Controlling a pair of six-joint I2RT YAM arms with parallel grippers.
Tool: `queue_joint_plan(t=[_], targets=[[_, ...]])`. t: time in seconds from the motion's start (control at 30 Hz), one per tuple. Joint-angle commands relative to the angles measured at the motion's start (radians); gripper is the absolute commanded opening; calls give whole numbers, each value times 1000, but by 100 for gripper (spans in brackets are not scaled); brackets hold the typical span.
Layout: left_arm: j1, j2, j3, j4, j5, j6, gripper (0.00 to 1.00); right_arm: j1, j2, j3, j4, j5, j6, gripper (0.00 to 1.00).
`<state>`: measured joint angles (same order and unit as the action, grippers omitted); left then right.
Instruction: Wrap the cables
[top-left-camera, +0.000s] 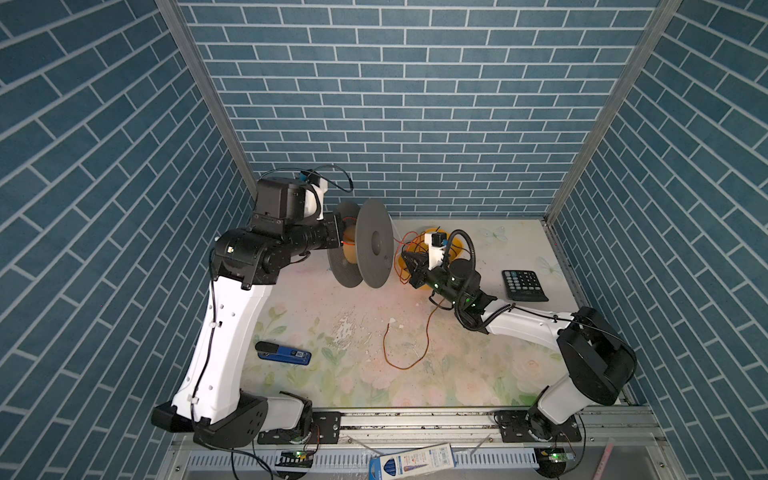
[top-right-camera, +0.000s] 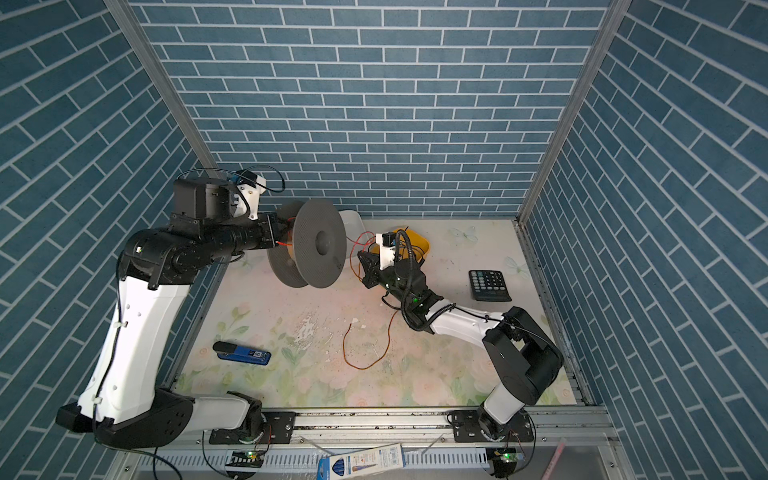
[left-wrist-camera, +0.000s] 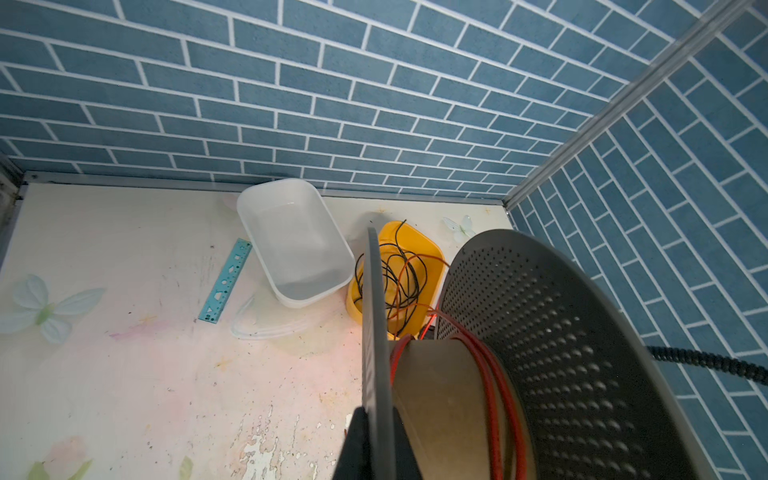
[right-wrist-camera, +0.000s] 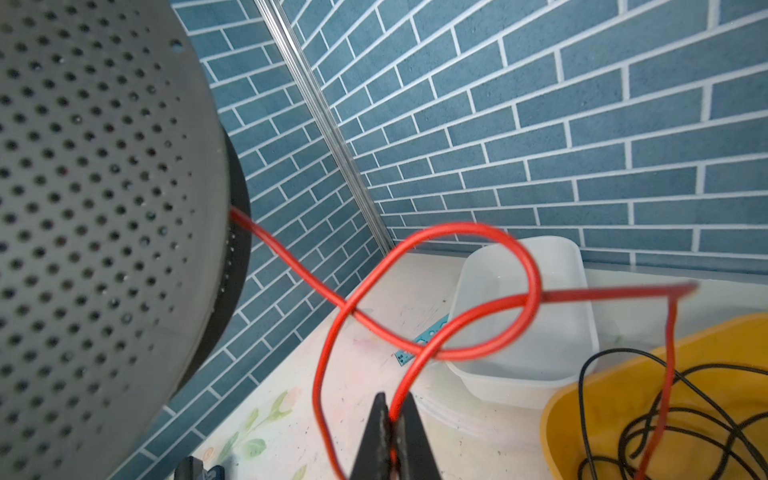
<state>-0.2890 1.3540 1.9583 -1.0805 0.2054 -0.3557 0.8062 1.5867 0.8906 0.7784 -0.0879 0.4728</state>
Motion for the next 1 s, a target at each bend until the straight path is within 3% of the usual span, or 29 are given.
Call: queue_joint_plan(t=[0.0, 0.2, 0.4, 0.5, 0.97], targets=[[42, -39, 14, 61, 15, 0, 0, -21, -102, -53, -58, -69, 15, 0], [80, -40, 44, 30, 22, 23, 0, -76, -319, -165, -240, -8, -13, 0], [83, -39, 62, 5, 25, 43, 0, -148, -471, -159, -499, -20, -71, 0], [84, -43, 55, 8, 28, 43, 0, -187, -483, -144, -578, -38, -90, 0], [97, -48, 67, -17, 11, 74, 0, -261, -463, -138, -637, -21, -107, 0]])
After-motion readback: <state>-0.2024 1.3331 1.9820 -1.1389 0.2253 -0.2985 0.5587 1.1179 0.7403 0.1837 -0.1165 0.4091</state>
